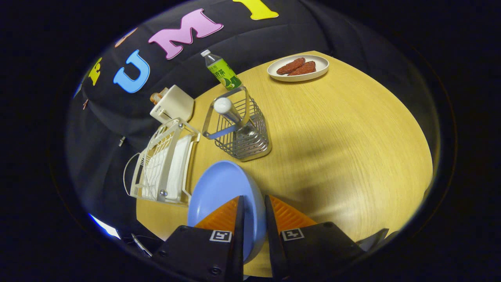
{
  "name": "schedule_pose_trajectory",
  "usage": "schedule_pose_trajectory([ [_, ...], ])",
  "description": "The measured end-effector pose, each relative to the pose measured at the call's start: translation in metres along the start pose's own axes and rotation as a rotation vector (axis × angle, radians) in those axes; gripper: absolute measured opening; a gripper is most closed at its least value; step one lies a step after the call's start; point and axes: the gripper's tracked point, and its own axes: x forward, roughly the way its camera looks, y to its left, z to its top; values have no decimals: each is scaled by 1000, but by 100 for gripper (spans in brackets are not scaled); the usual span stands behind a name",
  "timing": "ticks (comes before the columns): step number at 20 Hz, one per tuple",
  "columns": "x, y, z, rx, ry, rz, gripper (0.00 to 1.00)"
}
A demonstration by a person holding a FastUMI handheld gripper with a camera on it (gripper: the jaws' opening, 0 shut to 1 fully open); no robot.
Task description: Take the plate from the dish rack, then take the spoon from the basket and place it into the plate.
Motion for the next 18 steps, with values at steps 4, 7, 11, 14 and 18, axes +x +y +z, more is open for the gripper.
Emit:
schedule_pose_trajectory([
  [4,-10,-9,25,-187,-120,16,78],
  [7,-35,10,68,-334,-331,72,98],
  [11,-54,43,114,-423,-524,165,98],
  [14,-41,53,130,-463,-549,182,98],
  [18,-21,60,151,-474,-584,179,98],
])
